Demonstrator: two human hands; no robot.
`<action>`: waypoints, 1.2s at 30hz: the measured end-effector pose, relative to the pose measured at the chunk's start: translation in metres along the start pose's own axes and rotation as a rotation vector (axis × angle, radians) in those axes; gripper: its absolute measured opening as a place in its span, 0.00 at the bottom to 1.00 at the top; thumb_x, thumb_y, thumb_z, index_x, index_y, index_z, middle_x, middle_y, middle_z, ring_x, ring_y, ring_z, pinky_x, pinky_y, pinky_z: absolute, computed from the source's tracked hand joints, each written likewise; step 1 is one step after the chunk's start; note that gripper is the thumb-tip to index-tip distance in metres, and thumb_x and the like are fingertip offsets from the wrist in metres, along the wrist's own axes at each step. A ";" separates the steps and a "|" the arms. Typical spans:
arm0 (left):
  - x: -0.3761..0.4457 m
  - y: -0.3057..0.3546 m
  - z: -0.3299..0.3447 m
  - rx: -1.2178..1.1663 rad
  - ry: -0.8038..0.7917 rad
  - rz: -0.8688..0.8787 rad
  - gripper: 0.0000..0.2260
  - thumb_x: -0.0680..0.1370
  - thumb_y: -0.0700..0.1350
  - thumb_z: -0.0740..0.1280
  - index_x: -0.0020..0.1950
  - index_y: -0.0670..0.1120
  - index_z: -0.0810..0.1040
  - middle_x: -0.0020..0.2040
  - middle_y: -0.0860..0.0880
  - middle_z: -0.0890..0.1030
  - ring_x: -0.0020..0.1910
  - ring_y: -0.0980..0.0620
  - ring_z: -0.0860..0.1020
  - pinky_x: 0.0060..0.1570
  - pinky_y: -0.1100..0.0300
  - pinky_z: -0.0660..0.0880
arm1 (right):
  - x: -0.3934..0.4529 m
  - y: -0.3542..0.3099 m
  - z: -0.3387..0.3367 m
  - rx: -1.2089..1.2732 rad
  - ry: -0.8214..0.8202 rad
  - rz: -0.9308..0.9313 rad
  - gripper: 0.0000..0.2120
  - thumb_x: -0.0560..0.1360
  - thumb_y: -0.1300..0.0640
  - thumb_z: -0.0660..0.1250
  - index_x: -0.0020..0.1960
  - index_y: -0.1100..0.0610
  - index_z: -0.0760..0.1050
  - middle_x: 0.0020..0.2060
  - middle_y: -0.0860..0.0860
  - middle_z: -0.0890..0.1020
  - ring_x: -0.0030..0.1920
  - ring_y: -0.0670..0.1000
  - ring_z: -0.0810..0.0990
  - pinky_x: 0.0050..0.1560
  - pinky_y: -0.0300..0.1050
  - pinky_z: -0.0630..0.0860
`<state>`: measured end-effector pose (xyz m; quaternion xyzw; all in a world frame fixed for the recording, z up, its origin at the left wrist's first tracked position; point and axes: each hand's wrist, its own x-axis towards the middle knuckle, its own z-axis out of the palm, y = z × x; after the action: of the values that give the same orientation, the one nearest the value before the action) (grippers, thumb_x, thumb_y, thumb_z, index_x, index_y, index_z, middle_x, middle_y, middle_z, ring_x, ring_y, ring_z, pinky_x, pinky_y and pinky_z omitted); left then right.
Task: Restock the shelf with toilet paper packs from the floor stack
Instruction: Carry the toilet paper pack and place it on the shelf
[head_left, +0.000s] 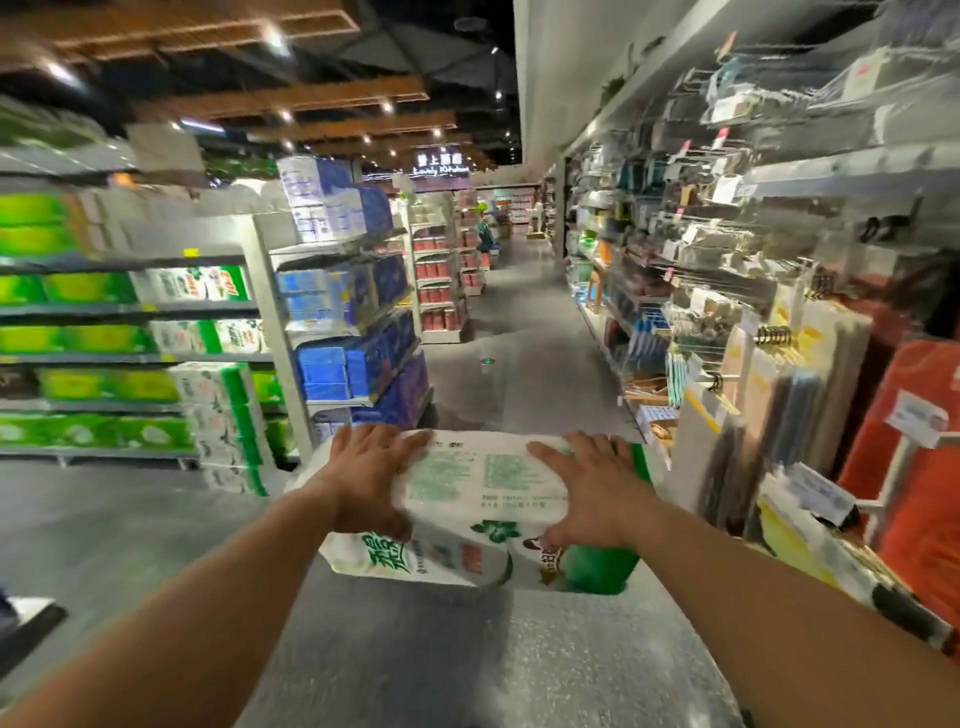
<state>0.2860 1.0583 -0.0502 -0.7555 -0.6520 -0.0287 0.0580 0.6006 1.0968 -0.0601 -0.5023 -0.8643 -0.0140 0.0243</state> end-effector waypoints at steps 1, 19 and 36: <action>0.001 -0.020 -0.001 0.004 0.012 -0.020 0.57 0.60 0.70 0.76 0.81 0.63 0.48 0.76 0.52 0.61 0.76 0.46 0.54 0.78 0.42 0.43 | 0.021 -0.012 0.000 0.005 0.011 -0.022 0.55 0.64 0.27 0.70 0.80 0.38 0.43 0.78 0.54 0.53 0.75 0.60 0.53 0.76 0.59 0.46; 0.151 -0.307 0.035 0.078 0.023 -0.414 0.56 0.58 0.74 0.73 0.81 0.64 0.51 0.73 0.53 0.64 0.71 0.48 0.60 0.73 0.53 0.51 | 0.448 -0.121 0.017 0.066 0.009 -0.446 0.58 0.63 0.30 0.72 0.82 0.43 0.44 0.78 0.53 0.55 0.76 0.58 0.53 0.77 0.58 0.45; 0.256 -0.629 0.008 0.152 0.068 -0.679 0.56 0.63 0.69 0.76 0.82 0.61 0.48 0.75 0.49 0.63 0.73 0.47 0.58 0.73 0.52 0.49 | 0.819 -0.335 -0.016 0.047 0.112 -0.712 0.58 0.64 0.29 0.73 0.82 0.42 0.43 0.79 0.54 0.53 0.78 0.58 0.52 0.78 0.62 0.44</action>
<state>-0.2978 1.4008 0.0044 -0.4876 -0.8641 -0.0228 0.1230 -0.0946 1.6409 0.0017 -0.1677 -0.9824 -0.0293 0.0765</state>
